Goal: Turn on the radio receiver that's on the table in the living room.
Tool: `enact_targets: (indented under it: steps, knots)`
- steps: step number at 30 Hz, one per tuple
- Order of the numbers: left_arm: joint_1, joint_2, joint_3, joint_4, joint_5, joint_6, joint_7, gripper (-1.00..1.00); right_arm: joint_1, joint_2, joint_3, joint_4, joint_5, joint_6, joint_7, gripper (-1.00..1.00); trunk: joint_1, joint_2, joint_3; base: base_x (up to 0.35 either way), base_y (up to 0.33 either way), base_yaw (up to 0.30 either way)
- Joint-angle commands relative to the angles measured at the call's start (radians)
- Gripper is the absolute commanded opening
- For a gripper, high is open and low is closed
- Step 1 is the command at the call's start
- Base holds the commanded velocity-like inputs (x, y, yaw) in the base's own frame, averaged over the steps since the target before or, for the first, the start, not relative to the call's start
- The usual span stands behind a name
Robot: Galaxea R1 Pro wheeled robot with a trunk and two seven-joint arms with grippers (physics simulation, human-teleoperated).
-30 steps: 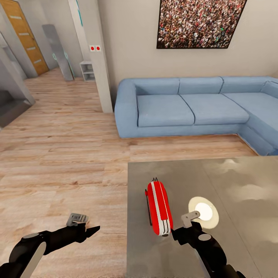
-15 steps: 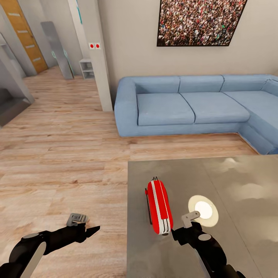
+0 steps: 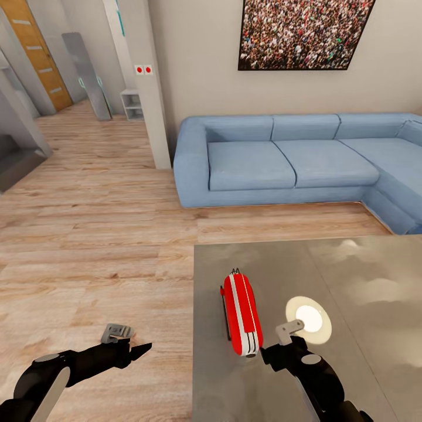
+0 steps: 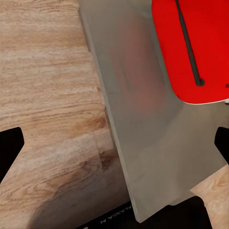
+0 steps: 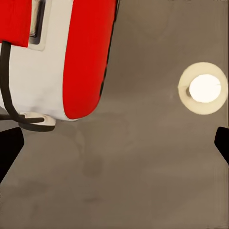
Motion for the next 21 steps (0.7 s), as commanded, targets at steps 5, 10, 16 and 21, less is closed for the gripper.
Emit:
enact_targets:
  steps: [5, 10, 16, 21]
  knots:
    - [0.000, 0.000, 0.000, -0.001, 0.000, -0.001, 0.001, 1.00, -0.034, 0.010, -0.006, -0.016, 0.032, 0.042, -0.021, 1.00, 0.000, 0.000, 0.000, 0.000, 0.000, 0.000]
    - [0.000, -0.001, 0.000, -0.001, 0.000, -0.001, 0.001, 1.00, -0.143, 0.046, -0.007, -0.020, 0.057, 0.198, -0.032, 1.00, 0.000, 0.000, 0.000, 0.000, 0.000, 0.000]
    - [0.000, -0.001, 0.000, -0.001, 0.000, -0.002, 0.001, 1.00, -0.212, 0.100, -0.006, -0.020, 0.063, 0.209, -0.034, 1.00, 0.000, 0.000, 0.000, 0.000, 0.000, 0.000]
    - [0.000, -0.001, 0.000, -0.001, 0.000, -0.002, 0.001, 1.00, -0.260, 0.141, -0.006, -0.020, 0.066, 0.209, -0.035, 1.00, 0.000, 0.000, 0.000, 0.000, 0.000, 0.000]
